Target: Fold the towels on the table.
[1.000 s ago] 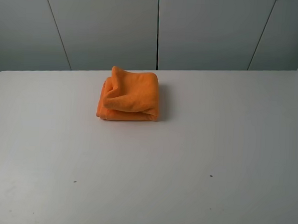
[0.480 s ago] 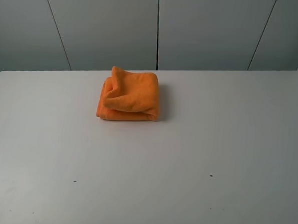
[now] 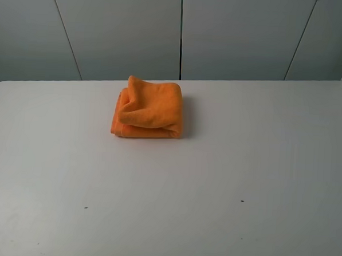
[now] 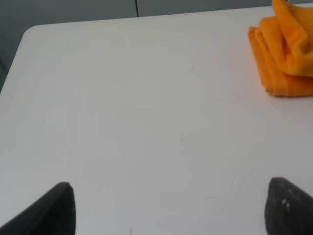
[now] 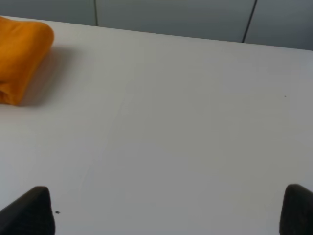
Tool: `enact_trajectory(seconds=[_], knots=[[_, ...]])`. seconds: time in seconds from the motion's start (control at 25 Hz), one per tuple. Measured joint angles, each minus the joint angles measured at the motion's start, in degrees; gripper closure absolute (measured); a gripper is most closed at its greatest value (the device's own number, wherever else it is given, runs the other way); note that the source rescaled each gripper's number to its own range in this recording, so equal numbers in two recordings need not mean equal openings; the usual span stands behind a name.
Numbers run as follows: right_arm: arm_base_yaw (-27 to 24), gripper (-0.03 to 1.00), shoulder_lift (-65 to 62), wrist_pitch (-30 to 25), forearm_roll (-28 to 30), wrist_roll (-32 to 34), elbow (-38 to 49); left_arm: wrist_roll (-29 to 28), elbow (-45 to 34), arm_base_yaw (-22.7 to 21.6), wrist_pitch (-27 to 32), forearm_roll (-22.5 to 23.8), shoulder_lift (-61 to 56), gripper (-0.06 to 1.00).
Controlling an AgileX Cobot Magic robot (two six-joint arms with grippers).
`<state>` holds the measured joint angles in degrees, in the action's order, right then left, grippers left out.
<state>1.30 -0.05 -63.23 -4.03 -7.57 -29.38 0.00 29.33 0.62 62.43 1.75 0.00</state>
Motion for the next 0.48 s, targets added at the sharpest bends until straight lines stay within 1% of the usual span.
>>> enact_trajectory(seconds=[0.08,0.2,0.48], knots=[[-1.4,-0.03,0.0,0.0,0.0,0.0,0.0,0.0,0.0,-0.2,0.0,0.0,0.0,-0.04],[-2.0,-0.03,0.0,0.0,0.0,0.0,0.0,0.0,0.0,-1.3,0.0,0.0,0.0,-0.04],[-2.1,-0.03,0.0,0.0,0.0,0.0,0.0,0.0,0.0,-1.8,0.0,0.0,0.0,-0.04]])
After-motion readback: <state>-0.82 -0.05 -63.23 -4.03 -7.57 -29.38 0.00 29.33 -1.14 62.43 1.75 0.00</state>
